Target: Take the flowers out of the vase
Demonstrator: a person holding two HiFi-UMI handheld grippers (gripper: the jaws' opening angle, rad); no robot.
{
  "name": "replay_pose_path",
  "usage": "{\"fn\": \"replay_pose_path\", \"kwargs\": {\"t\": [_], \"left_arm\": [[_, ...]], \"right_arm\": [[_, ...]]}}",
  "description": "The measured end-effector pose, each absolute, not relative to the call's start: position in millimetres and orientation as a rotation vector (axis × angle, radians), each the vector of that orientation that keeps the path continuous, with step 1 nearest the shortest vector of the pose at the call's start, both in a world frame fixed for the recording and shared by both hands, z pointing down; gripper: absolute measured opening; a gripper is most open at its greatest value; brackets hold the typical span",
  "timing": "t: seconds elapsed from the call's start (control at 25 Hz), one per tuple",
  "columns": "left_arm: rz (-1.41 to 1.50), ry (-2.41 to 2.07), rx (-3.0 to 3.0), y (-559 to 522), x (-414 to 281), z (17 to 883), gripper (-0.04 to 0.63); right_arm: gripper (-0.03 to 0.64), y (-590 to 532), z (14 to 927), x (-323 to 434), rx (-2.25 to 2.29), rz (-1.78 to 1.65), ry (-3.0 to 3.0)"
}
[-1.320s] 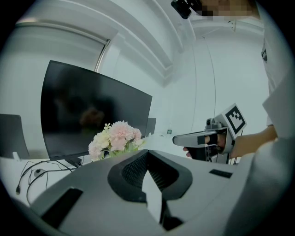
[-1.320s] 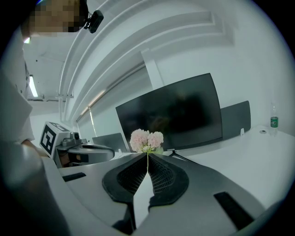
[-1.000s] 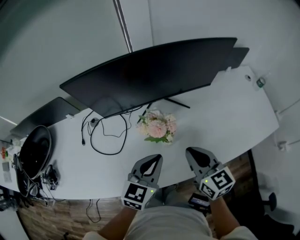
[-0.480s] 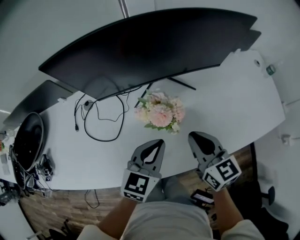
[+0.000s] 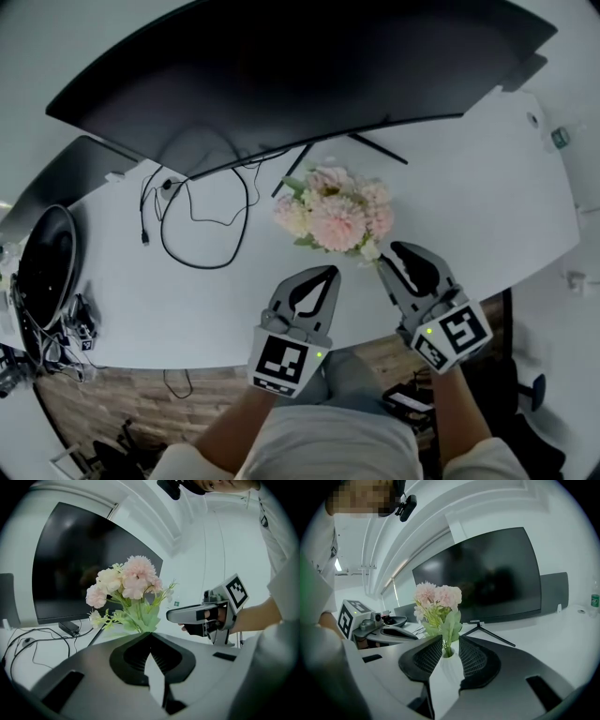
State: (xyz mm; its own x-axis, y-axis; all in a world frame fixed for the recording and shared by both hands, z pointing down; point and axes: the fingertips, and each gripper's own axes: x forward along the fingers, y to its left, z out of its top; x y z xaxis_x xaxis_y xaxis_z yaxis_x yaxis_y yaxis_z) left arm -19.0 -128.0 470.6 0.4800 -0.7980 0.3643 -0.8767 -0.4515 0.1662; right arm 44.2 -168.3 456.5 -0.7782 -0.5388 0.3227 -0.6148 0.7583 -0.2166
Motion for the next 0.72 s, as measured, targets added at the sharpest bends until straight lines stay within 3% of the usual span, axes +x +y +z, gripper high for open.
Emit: {"fn": "replay_pose_path", "kwargs": {"t": [0.44, 0.72], "left_arm": [[0.368, -1.402, 2.383, -133.7, -22.6, 495.0, 0.006], [0.41, -1.356, 2.392, -136.1, -19.6, 514.0, 0.094]], "right_arm": [[0.163, -175.8, 477.1, 16.5, 0.794, 0.418, -2.716], [0.178, -180.8, 482.9, -0.7, 0.729, 0.391, -2.727]]}}
